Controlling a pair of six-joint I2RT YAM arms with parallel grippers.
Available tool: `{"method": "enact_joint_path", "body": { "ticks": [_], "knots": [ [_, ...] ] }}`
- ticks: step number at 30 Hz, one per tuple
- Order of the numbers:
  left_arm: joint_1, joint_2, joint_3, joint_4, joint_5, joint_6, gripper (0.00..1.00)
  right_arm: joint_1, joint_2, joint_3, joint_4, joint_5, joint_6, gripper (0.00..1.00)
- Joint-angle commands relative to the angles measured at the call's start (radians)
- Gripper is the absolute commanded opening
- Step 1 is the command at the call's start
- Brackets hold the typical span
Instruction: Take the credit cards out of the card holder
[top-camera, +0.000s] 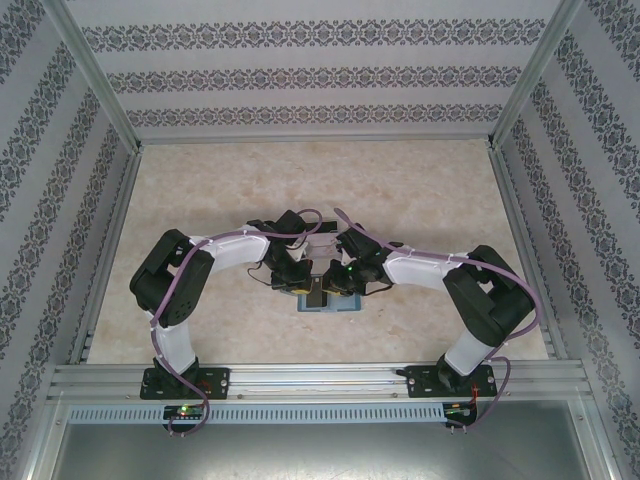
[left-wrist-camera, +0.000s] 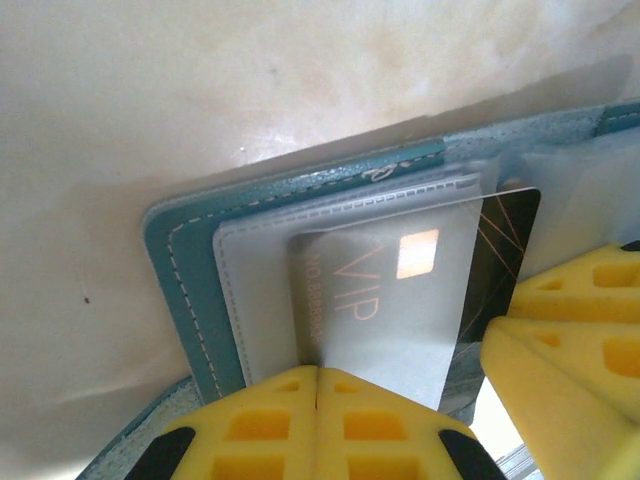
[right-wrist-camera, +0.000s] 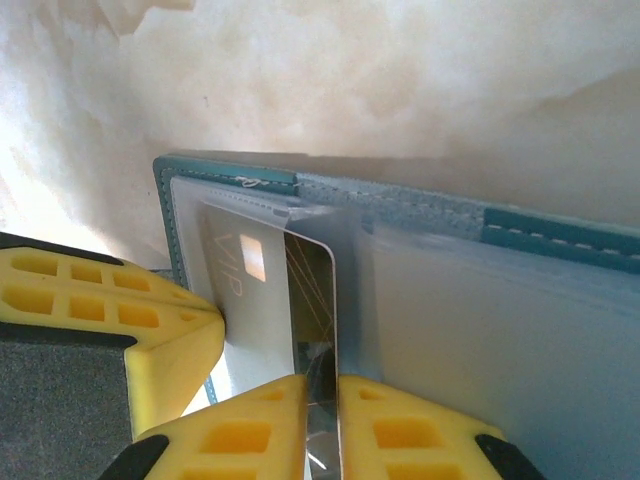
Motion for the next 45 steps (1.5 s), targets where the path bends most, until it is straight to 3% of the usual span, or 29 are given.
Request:
{"method": "enact_joint_path", "body": {
  "ticks": [1,9,20,29,45],
  "knots": [
    [-0.012,0.015,-0.005,-0.061,-0.052,0.009,0.00,0.001,-0.006,-0.007,0.069,-0.039,0.007,0.15],
    [-0.012,0.012,-0.011,-0.063,-0.053,0.013,0.00,0.002,-0.007,-0.023,0.059,-0.010,0.000,0.08],
    [-0.012,0.000,-0.027,-0.058,-0.056,0.008,0.00,0.000,-0.084,0.008,-0.162,0.110,-0.058,0.01],
    [-0.012,-0.009,-0.029,-0.057,-0.056,0.008,0.00,0.003,-0.129,0.045,-0.309,0.196,-0.086,0.01],
    [-0.013,-0.023,-0.039,-0.055,-0.054,0.007,0.00,0.037,-0.122,0.095,-0.372,0.234,-0.089,0.00]
  ]
}}
